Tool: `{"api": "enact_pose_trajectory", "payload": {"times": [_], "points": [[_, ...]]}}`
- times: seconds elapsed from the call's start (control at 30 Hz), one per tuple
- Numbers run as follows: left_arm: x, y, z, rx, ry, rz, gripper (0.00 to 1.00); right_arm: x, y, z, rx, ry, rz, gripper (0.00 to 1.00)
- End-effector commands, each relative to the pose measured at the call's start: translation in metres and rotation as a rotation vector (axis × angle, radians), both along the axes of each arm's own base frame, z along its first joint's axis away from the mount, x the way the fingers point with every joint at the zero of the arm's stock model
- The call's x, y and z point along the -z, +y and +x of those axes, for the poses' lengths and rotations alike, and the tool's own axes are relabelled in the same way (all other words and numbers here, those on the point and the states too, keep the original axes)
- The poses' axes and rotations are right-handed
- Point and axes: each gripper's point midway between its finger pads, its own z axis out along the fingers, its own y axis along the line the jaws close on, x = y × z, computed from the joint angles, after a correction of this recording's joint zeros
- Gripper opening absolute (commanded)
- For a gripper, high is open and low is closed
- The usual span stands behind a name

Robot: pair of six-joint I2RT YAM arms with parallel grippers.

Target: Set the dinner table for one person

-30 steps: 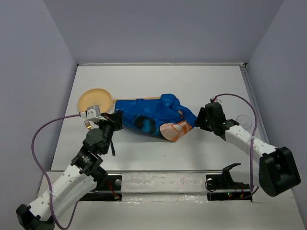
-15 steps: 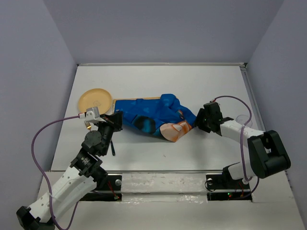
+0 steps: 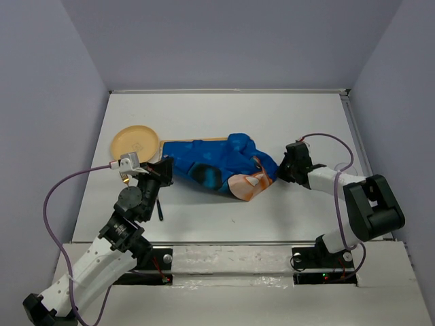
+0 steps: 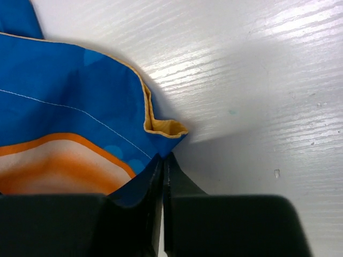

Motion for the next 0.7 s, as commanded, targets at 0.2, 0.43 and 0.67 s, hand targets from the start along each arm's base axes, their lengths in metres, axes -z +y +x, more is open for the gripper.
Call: {"api": "enact_pose_trajectory", "payload": {"times": [0.2, 0.43, 0.67], "points": [[-0.034, 0.007, 0.005, -0.044, -0.071, -0.052, 0.0, -0.08, -0.018, 0.008, 0.017, -0.225, -0.055, 0.0], [-0.118, 0.033, -0.005, -0.136, -0.22, -0.081, 0.0, -0.257, -0.044, -0.024, 0.028, -0.614, -0.069, 0.0], [-0.189, 0.056, -0.031, -0.162, -0.368, -0.149, 0.0, -0.37, -0.054, -0.066, 0.01, -0.834, -0.028, 0.0]]}}
